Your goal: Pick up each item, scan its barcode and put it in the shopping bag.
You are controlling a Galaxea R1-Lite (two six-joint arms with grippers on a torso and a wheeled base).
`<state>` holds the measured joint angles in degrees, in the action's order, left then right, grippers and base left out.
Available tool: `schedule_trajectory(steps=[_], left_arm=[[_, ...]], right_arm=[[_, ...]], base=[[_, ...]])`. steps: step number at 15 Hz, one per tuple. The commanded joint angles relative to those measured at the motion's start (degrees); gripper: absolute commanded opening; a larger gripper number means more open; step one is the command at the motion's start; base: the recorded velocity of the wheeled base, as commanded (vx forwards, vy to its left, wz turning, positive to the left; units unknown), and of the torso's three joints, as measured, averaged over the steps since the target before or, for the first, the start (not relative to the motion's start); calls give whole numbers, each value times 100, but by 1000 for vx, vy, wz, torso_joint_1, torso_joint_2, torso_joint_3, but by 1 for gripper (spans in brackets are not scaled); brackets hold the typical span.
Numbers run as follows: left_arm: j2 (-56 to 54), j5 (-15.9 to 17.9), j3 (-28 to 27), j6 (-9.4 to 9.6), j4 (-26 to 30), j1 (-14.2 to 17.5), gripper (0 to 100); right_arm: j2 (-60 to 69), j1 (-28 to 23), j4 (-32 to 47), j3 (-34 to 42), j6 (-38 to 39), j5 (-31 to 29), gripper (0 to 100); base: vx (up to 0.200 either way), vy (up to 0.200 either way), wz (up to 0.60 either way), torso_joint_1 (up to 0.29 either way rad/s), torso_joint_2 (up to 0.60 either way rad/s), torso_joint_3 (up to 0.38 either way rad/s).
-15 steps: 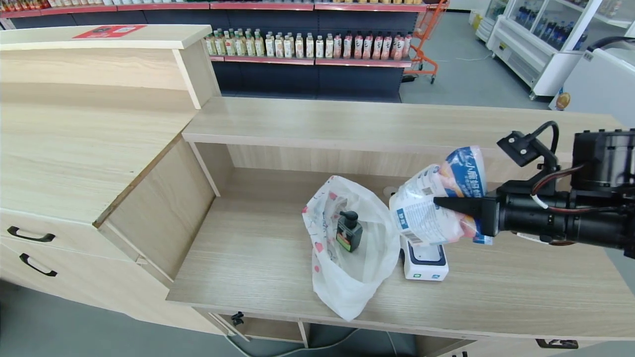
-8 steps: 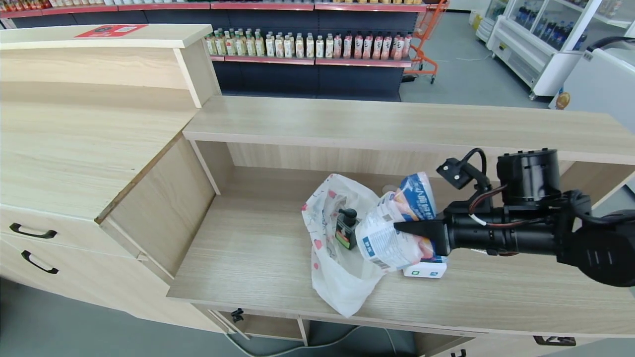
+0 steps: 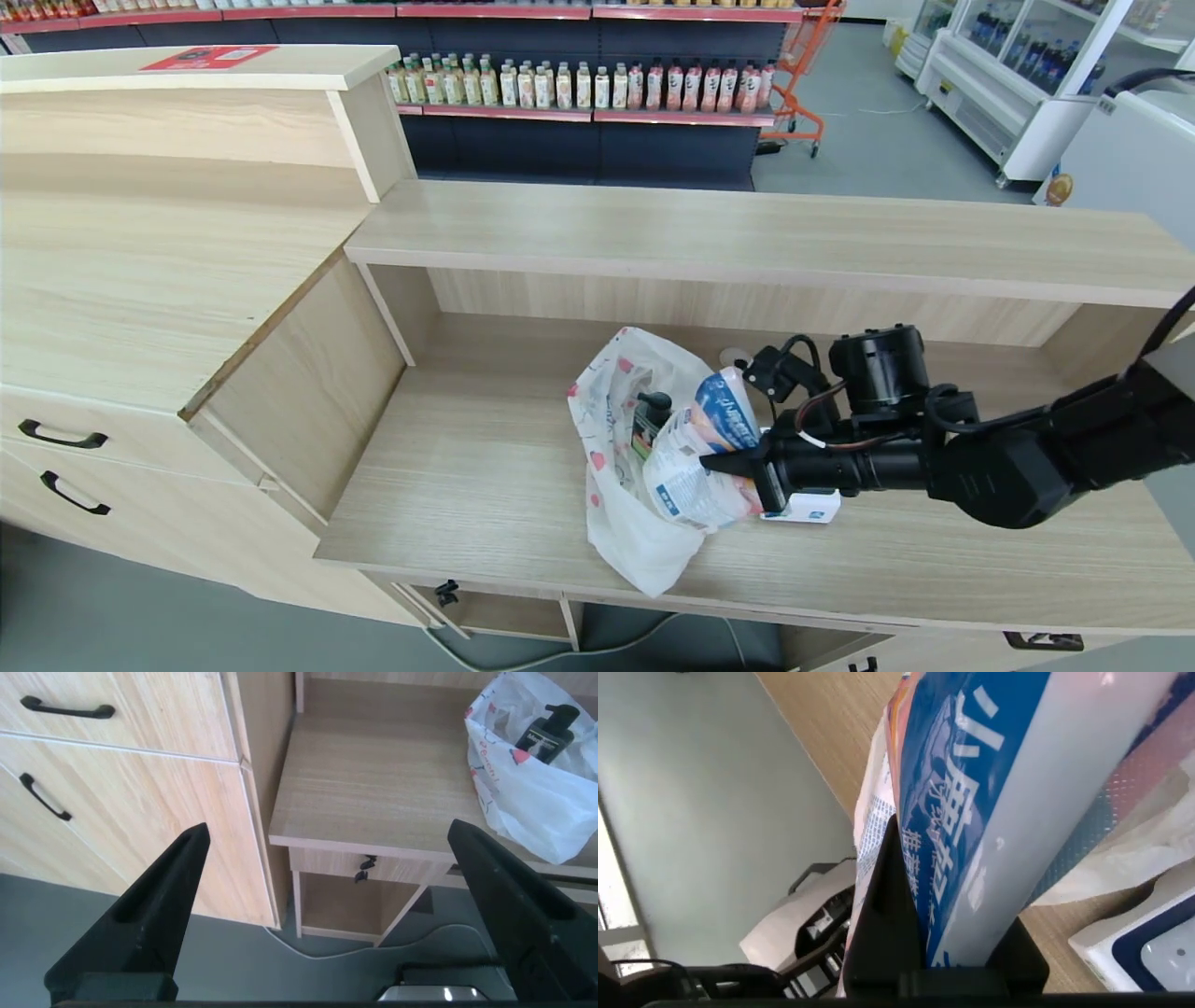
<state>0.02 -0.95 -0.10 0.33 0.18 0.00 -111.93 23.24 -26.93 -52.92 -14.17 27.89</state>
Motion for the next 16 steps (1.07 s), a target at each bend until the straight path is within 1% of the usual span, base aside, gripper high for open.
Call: schedule_trajectory(steps=[1,3,6,8,9,12,16], left_arm=[[-2,-2,1,2,-1,0,100],[-2,-2,1,2,-1,0,100],[-2,-2,1,2,-1,0,100],[-2,-2,1,2,-1,0,100],[-2,-2,1,2,-1,0,100],[-2,-2,1,2,-1,0,100],[-2,-2,1,2,-1,0,100]], right_arm=[[-505,102,-5,-368,-34,-109,0],[-769,146,-5,-649,-34,-249,0],[-1023,181,-5,-957,-34,-258,0],[-1085,190,-5,-948,-113,-311,0],[-1173,181,3,-922,-368,-434,0],[-1375,208,-5,-940,-552,-460,0],[-1498,208,-14,-975,-570,-460,0]], base=[[0,0,0,0,0,0],[0,0,0,0,0,0],[0,0,0,0,0,0],[0,0,0,0,0,0],[0,0,0,0,0,0],[0,0,0,0,0,0],[0,0,0,0,0,0]])
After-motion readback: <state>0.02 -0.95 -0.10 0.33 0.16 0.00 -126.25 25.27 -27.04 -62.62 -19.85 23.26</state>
